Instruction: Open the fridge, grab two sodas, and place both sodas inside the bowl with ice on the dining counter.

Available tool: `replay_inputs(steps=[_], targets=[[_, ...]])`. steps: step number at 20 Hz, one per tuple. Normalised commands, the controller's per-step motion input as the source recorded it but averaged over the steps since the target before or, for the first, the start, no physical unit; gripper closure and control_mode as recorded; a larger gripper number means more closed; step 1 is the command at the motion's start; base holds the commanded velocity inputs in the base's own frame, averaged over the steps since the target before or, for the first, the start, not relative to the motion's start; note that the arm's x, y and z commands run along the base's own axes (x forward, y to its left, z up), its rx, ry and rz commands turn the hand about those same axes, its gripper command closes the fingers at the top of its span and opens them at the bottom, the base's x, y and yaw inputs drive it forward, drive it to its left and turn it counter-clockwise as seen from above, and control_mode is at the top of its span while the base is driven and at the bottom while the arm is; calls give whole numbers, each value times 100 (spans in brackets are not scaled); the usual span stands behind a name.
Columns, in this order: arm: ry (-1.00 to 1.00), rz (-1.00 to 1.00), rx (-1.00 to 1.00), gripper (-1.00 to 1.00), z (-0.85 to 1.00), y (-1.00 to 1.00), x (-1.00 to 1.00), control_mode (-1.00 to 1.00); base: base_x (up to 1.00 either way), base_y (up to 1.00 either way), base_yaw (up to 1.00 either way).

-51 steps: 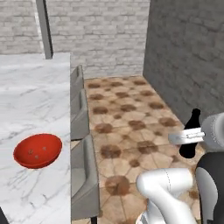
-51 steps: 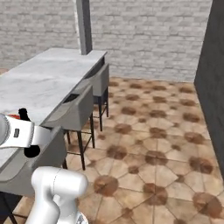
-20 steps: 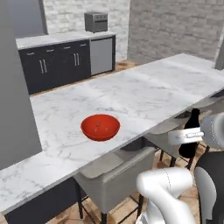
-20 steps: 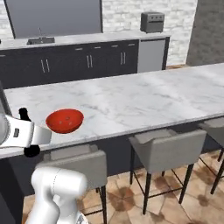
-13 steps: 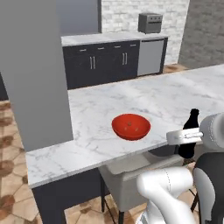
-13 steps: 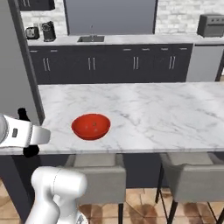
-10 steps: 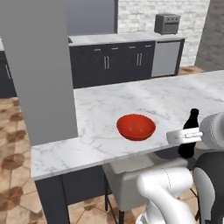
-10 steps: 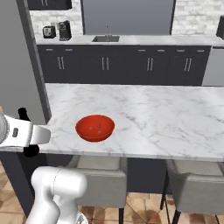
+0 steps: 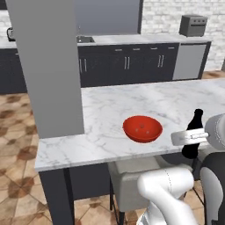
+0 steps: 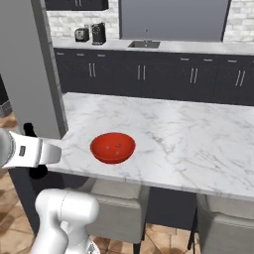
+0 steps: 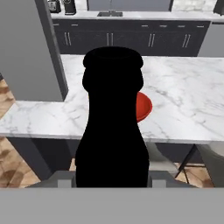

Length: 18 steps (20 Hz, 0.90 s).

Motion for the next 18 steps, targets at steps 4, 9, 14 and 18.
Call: replay_inputs(steps=[4, 9, 14, 18], targets=[[0, 0, 0, 100, 0, 0, 0, 100, 96, -44, 12], [11, 4, 3, 100, 0, -38, 80, -100, 20, -9, 2], [30, 4, 3, 100, -27, -37, 100, -100, 0, 0, 0], [26, 3, -4, 100, -40, -4, 100, -100, 0, 0, 0]])
